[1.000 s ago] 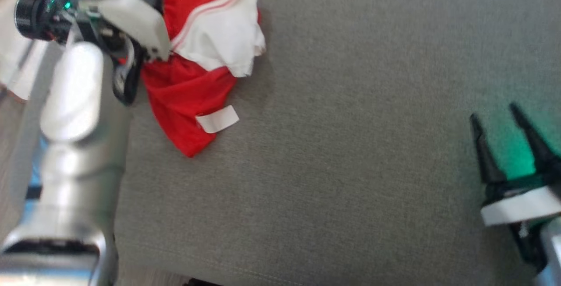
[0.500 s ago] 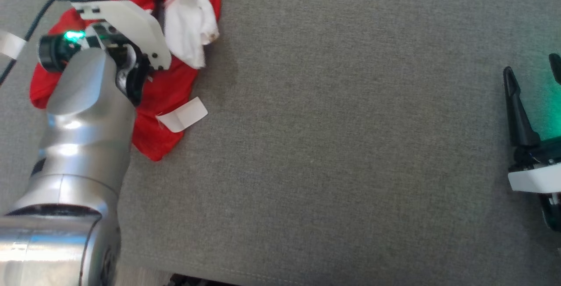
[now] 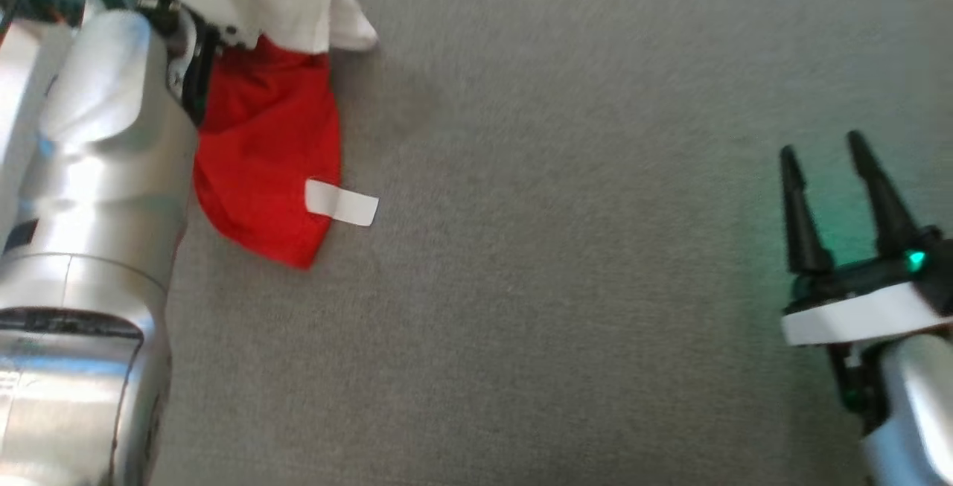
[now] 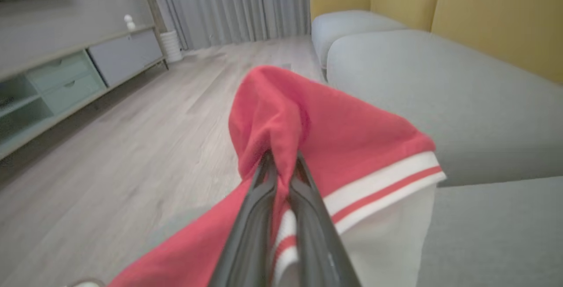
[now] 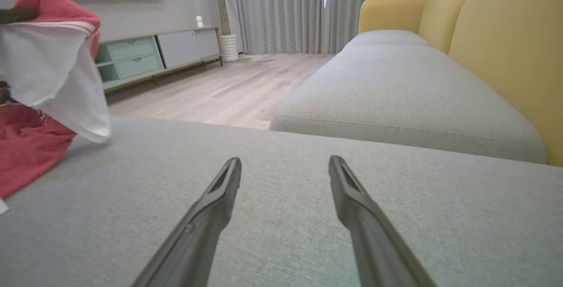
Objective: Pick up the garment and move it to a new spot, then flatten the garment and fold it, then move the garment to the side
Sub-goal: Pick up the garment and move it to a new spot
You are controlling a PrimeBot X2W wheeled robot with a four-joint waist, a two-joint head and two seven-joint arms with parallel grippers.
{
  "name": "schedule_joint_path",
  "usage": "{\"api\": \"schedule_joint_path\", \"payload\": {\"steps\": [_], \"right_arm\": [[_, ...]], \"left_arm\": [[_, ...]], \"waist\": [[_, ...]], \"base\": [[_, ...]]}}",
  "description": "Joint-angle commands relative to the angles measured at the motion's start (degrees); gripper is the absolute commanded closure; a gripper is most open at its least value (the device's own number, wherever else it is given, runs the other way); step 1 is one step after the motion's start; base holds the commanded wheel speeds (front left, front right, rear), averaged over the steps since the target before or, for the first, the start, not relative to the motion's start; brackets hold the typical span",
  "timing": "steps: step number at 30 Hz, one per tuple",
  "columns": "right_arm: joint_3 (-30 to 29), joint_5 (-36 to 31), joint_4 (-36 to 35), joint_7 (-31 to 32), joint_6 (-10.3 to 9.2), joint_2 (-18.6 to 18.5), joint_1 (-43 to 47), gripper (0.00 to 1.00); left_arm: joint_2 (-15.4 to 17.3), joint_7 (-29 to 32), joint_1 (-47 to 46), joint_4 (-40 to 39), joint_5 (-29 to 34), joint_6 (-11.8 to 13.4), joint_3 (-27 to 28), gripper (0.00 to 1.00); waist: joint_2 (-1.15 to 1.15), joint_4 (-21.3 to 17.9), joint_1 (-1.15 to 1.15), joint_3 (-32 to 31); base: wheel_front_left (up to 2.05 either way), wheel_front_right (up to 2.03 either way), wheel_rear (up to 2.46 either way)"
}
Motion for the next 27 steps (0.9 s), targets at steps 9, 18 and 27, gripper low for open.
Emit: {"api": "schedule_joint_path", "payload": {"steps": [9,18,27], "right_arm": [[3.3,0.5,-1.0,-0.3,0.22,6.1,3.9,0.00],[4.5,0.9,-2.3,-0.3,0.22,8.1,4.3,0.00],[5.3,2.3,-4.2,-0.3,0.22,9.2,2.9,0.00]], "left_arm": [[2.3,1.3,-3.7,-14.3,-9.9,-0.2,-11.9,1.00],[1.9,4.4,-0.3,-25.8,-20.0,-0.2,-19.3,1.00],[-0.1,1.4,11.0,-26.5,-25.3,-0.2,-31.4,1.00]], "waist": [[0.00,-15.0,0.01,-16.1],[0.00,-24.4,0.01,-17.0],[0.00,-27.3,0.01,-11.0]], "base": [[0.00,0.00,0.00],[0.00,0.00,0.00],[0.00,0.00,0.00]]}}
